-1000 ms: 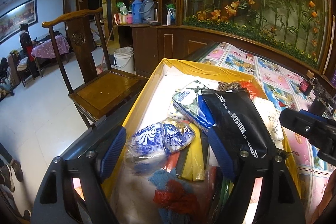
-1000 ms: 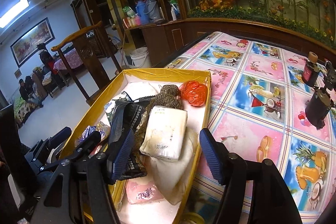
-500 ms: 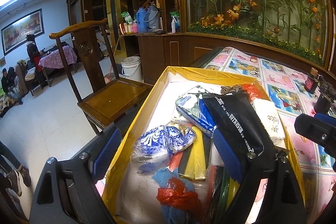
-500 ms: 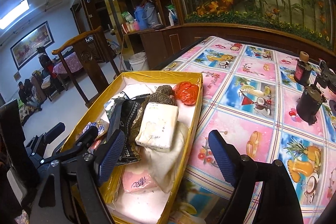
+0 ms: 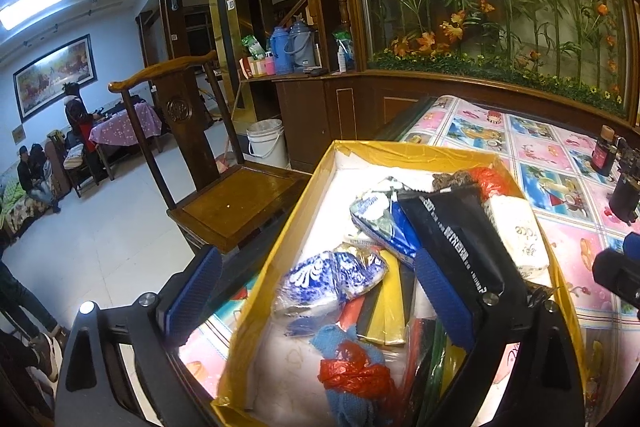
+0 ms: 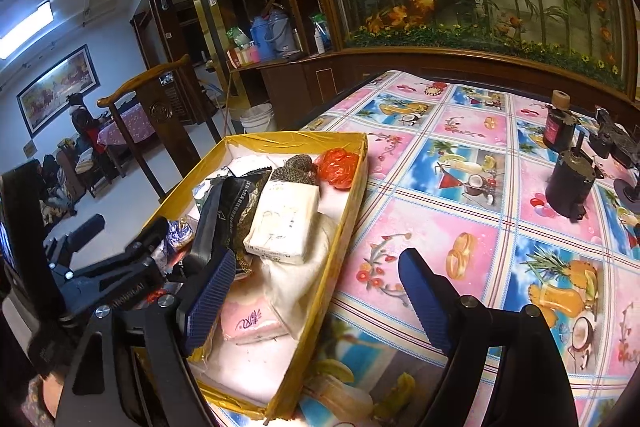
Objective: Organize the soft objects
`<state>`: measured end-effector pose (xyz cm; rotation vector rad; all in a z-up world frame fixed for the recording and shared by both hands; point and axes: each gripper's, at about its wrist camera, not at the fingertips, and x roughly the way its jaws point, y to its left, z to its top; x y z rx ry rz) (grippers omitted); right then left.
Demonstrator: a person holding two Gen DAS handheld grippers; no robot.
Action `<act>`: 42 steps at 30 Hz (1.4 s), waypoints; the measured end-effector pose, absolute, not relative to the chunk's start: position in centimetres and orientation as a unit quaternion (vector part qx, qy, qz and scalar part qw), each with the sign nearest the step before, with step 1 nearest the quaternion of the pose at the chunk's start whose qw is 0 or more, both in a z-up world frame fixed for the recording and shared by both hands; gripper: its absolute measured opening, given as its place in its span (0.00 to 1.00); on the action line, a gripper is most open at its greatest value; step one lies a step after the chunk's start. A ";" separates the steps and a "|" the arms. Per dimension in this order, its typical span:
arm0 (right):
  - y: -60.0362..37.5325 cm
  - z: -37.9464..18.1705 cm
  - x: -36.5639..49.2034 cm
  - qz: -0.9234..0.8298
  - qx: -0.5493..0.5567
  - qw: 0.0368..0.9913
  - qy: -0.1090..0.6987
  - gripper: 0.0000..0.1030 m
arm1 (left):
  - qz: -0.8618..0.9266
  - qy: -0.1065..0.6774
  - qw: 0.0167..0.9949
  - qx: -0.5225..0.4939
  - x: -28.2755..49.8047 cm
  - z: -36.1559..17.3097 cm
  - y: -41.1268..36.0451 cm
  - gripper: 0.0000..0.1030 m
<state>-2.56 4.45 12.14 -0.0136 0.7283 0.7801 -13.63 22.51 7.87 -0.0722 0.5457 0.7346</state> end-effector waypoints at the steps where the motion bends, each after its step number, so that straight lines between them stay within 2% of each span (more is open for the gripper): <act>1: 4.2 12.2 -2.6 0.371 -0.006 0.861 0.347 0.85 | 0.352 0.262 0.898 -0.032 -13.8 8.3 22.4 1.00; 8: 3.0 12.3 -3.4 0.362 -0.009 0.868 0.341 0.88 | 0.311 0.281 0.907 -0.035 -14.9 9.7 22.2 1.00; 13: 2.0 12.4 -3.6 0.352 -0.007 0.873 0.337 0.89 | 0.343 0.287 0.894 0.002 -14.8 9.6 21.3 1.00; 19: 1.5 12.2 -3.5 0.348 -0.001 0.873 0.341 0.89 | 0.319 0.282 0.905 -0.009 -15.1 9.8 21.2 1.00; 24: 1.5 12.2 -3.5 0.349 -0.001 0.873 0.342 0.89 | 0.348 0.258 0.901 0.026 -15.3 9.6 20.0 1.00; 42: 1.8 11.8 -3.5 0.347 -0.005 0.871 0.348 0.89 | 0.341 0.296 0.892 0.021 -14.5 8.7 20.5 1.00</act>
